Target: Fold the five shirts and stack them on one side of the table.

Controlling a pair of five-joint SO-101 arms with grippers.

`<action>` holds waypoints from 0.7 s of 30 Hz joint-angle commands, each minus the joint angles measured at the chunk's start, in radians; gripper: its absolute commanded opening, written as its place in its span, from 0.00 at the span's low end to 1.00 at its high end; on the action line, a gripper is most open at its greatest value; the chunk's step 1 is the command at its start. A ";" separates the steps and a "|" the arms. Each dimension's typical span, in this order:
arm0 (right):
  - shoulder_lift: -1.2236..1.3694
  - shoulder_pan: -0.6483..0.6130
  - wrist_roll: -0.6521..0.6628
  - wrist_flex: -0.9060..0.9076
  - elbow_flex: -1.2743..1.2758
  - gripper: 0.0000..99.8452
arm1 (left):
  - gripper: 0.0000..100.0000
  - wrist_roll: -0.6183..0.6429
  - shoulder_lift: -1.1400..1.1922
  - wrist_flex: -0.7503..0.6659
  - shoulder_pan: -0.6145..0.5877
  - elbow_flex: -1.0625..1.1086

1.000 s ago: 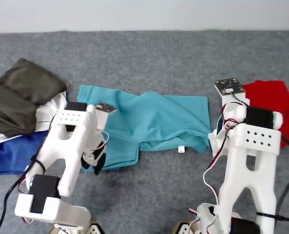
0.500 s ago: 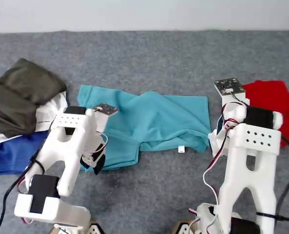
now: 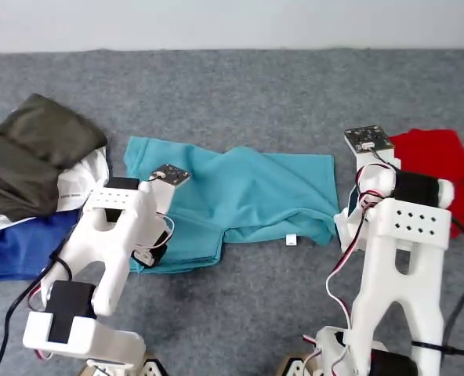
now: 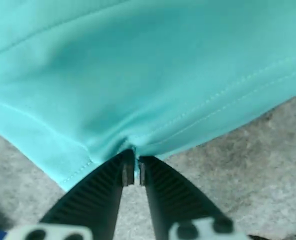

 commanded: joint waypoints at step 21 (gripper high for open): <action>-0.018 0.004 -0.003 -0.001 -0.034 0.15 | 0.02 -0.178 -0.051 0.345 -0.008 -0.265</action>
